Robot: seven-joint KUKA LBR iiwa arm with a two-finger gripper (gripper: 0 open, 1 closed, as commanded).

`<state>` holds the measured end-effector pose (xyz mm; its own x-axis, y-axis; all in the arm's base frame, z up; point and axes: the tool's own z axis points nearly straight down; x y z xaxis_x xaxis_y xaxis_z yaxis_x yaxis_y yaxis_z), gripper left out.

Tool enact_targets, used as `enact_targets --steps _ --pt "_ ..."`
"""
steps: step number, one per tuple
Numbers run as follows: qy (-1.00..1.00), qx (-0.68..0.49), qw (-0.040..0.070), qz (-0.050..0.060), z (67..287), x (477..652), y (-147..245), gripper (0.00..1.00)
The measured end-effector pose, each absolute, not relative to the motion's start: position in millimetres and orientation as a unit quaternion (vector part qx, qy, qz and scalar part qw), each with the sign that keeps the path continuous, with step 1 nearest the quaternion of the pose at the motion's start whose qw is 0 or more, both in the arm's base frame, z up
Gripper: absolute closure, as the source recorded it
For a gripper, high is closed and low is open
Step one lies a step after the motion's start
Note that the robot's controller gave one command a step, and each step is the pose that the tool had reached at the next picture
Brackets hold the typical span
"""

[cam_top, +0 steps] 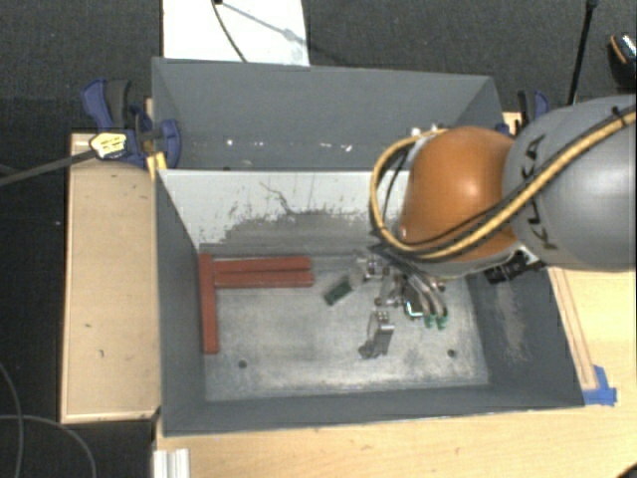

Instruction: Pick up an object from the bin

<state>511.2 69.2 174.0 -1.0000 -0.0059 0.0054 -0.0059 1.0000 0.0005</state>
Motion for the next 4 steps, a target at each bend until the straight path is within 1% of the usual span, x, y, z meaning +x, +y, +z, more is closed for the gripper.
enact_targets --steps 1,2,3,4 --pt "-0.996 -0.093 -0.001 0.001 67.4 583.7 -12.2 0.0" --pt "-0.994 -0.106 -0.003 -0.002 70.7 586.0 46.3 0.0" --pt "-0.994 -0.109 -0.003 -0.001 70.7 586.1 42.4 1.0" --pt "-0.994 -0.11 -0.003 -0.001 70.7 586.2 42.3 0.0"
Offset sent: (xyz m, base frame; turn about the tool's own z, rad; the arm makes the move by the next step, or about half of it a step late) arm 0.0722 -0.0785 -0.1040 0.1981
